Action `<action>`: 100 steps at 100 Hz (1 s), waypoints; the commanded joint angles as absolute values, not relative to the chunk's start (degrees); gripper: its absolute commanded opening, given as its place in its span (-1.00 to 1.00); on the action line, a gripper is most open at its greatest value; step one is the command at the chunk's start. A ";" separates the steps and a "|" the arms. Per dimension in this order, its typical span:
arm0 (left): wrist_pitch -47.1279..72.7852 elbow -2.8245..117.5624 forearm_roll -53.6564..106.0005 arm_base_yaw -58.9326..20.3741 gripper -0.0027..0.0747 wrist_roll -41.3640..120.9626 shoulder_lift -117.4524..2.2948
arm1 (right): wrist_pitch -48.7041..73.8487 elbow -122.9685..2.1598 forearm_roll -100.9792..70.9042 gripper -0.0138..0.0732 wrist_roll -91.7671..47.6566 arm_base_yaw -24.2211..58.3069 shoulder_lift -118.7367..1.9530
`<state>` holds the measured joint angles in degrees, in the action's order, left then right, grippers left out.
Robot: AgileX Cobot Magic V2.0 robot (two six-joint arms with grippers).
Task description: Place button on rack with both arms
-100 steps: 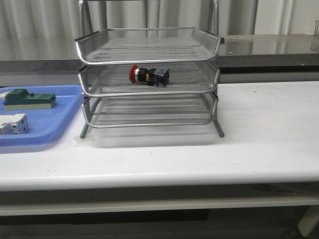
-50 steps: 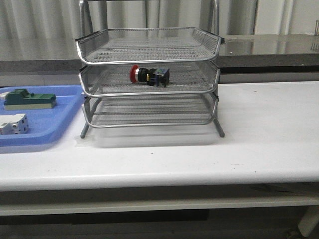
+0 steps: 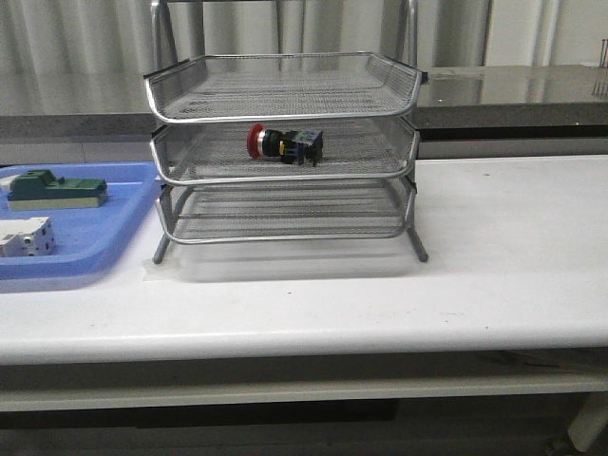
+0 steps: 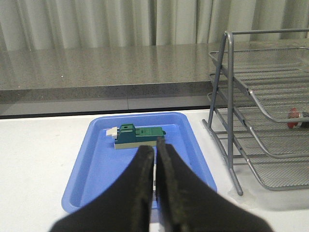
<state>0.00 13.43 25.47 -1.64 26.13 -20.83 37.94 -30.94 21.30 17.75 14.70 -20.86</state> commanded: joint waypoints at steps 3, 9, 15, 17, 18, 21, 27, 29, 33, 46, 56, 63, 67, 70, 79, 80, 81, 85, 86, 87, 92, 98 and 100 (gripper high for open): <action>-4.01 15.08 26.01 -1.52 -0.92 25.64 -21.27 | 34.02 -32.10 23.08 -0.82 17.87 14.58 -21.06; -4.01 15.08 26.01 -1.52 -0.92 25.64 -21.27 | 32.44 -31.52 23.08 -0.82 17.87 14.58 -20.62; -4.01 15.08 26.01 -1.52 -0.92 25.64 -21.27 | 29.95 -30.55 23.01 -0.82 17.87 14.58 -19.48; -4.01 15.08 26.01 -1.52 -0.92 25.64 -21.27 | 28.91 -30.08 23.03 -0.82 17.87 14.58 -18.98; -4.01 15.08 26.01 -1.52 -0.92 25.64 -21.27 | 28.18 -29.91 22.98 -0.82 17.87 14.58 -18.81; -4.01 15.08 26.01 -1.52 -0.92 25.64 -21.27 | 26.86 -29.05 22.81 -0.82 17.87 14.58 -18.06; -4.01 15.08 26.01 -1.52 -0.92 25.64 -21.27 | 24.23 -27.64 22.17 -0.82 17.81 14.58 -16.27; -4.01 15.08 26.01 -1.52 -0.92 25.64 -21.27 | 23.81 -27.08 21.90 -0.82 17.81 14.58 -15.64; -4.01 15.08 26.01 -1.52 -0.92 25.64 -21.27 | 22.48 -25.89 21.31 -0.82 17.69 14.58 -14.57; -4.01 15.08 26.01 -1.52 -0.92 25.64 -21.27 | 20.19 -22.11 17.33 -0.82 14.18 14.54 -10.61; -4.01 15.08 26.01 -1.52 -0.92 25.64 -21.27 | 18.60 -18.82 11.86 -0.82 8.91 13.22 -7.75; -4.01 15.08 26.01 -1.52 -0.92 25.64 -21.27 | 17.07 -16.71 7.68 -0.82 5.39 11.29 -5.98; -4.01 15.08 26.01 -1.52 -0.92 25.64 -21.27 | 15.75 -15.60 5.73 -0.82 3.79 10.10 -5.05; -4.01 15.08 26.01 -1.52 -0.92 25.64 -21.27 | 14.71 -14.42 4.47 -0.82 3.02 8.79 -4.49; -4.01 15.08 26.01 -1.52 -0.92 25.64 -21.27 | 10.94 -11.23 2.00 -0.82 2.49 5.45 -3.28; -4.01 15.08 26.01 -1.52 -0.92 25.64 -21.27 | 10.63 -10.97 1.73 -0.82 2.49 4.91 -3.21; -4.01 15.08 26.01 -1.52 -0.92 25.64 -21.27 | 9.99 -10.71 1.59 -0.82 2.49 4.66 -3.13; -4.01 15.08 26.01 -1.52 -0.92 25.64 -21.27 | 8.27 -9.14 0.90 -0.82 2.49 3.22 -2.93; -4.01 15.08 26.01 -1.52 -0.92 25.64 -21.27 | 7.56 -8.61 0.83 -0.82 2.49 3.01 -2.91; -4.01 15.08 26.01 -1.52 -0.92 25.64 -21.27 | 7.22 -8.33 0.76 -0.82 2.49 2.64 -2.82; -4.01 15.08 26.01 -1.52 -0.92 25.64 -21.27 | 4.81 -6.50 0.77 -0.82 2.49 1.57 -2.38; -4.01 15.08 26.01 -1.52 -0.92 25.64 -21.27 | 2.51 -4.35 0.36 -0.82 2.49 0.86 -1.71; -4.01 15.08 26.01 -1.52 -0.92 25.64 -21.27 | 2.01 -3.91 0.00 -0.82 2.49 0.84 -1.38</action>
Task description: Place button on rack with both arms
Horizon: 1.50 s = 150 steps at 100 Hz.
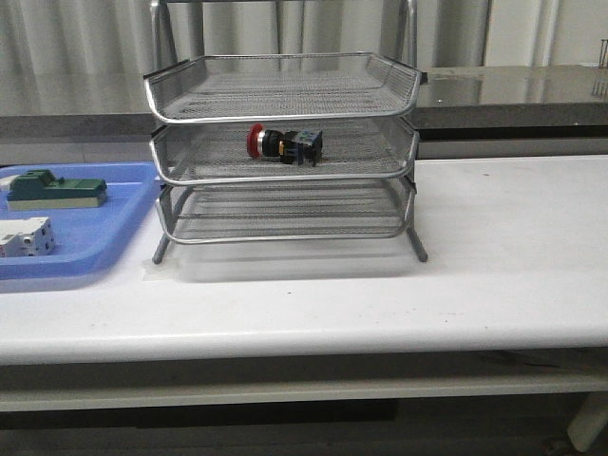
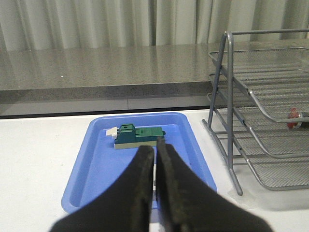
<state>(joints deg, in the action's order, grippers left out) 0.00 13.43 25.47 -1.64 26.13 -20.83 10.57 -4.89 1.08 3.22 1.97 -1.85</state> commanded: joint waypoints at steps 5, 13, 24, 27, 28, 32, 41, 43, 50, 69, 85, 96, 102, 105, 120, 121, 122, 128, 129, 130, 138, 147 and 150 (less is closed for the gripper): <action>-4.01 15.08 26.01 -1.52 -0.92 25.64 -21.27 | 1.42 -2.45 0.00 -0.82 2.49 0.82 -0.59; -4.01 15.08 26.01 -1.52 -0.92 25.64 -21.27 | 1.42 -0.85 -0.46 -0.82 2.49 0.82 0.91; -4.01 15.08 26.01 -1.52 -0.92 25.64 -21.27 | 1.76 0.68 -0.48 -0.82 2.49 0.82 1.79; -4.01 15.08 26.01 -1.52 -0.92 25.64 -21.27 | 2.34 0.68 -0.48 -0.82 2.49 0.82 1.79; -4.01 15.08 26.01 -1.52 -0.92 25.64 -21.27 | 2.34 0.68 -0.48 -0.82 2.49 0.82 1.79; -4.01 15.08 26.01 -1.52 -0.92 25.64 -21.27 | 2.27 0.68 -0.48 -0.82 2.49 0.82 1.79; -4.01 15.08 26.01 -1.52 -0.92 25.64 -21.27 | 1.74 0.68 -0.48 -0.82 2.49 0.82 1.79; -4.01 15.08 26.01 -1.52 -0.92 25.64 -21.27 | 1.68 0.68 -0.48 -0.82 2.49 0.82 1.79; -4.01 15.08 26.01 -1.52 -0.92 25.64 -21.27 | 1.74 0.68 -0.48 -0.82 2.49 0.82 1.79; -4.01 15.08 26.01 -1.52 -0.92 25.64 -21.27 | 1.90 0.68 -0.48 -0.82 2.49 0.82 1.79; -4.01 15.08 26.01 -1.52 -0.92 25.64 -21.27 | 1.90 0.68 -0.48 -0.82 2.49 0.82 1.79; -4.01 15.08 26.01 -1.52 -0.92 25.64 -21.27 | 1.90 0.68 -0.48 -0.82 2.49 0.82 1.79; -4.01 15.08 26.01 -1.52 -0.92 25.64 -21.27 | 1.90 0.68 -0.48 -0.82 2.49 0.82 1.79; -4.01 15.08 26.01 -1.52 -0.92 25.64 -21.27 | 1.90 0.68 -0.48 -0.82 2.49 0.82 1.79; -4.01 15.08 26.01 -1.52 -0.92 25.64 -21.27 | 1.90 0.68 -0.48 -0.82 2.49 0.82 1.79; -4.01 15.08 26.01 -1.52 -0.92 25.64 -21.27 | 1.90 0.68 -0.48 -0.82 2.49 0.82 1.79; -4.01 15.08 26.01 -1.52 -0.92 25.64 -21.27 | 1.90 0.68 -0.48 -0.82 2.49 0.82 1.79; -4.01 15.08 26.01 -1.52 -0.92 25.64 -21.27 | 1.90 0.68 -0.48 -0.82 2.49 0.82 1.79; -4.01 15.08 26.01 -1.52 -0.92 25.64 -21.27 | 1.90 0.68 -0.48 -0.82 2.49 0.82 1.79; -4.01 15.08 26.01 -1.52 -0.92 25.64 -21.27 | 1.90 0.68 -0.48 -0.82 2.49 0.82 1.79; -4.01 15.08 26.01 -1.52 -0.92 25.64 -21.27 | 1.90 0.68 -0.48 -0.82 2.49 0.82 1.79; -4.01 15.08 26.01 -1.52 -0.92 25.64 -21.27 | 1.90 0.68 -0.48 -0.82 2.49 0.82 1.79; -4.01 15.08 26.01 -1.52 -0.92 25.64 -21.27 | 1.90 0.68 -0.48 -0.82 2.49 0.82 1.79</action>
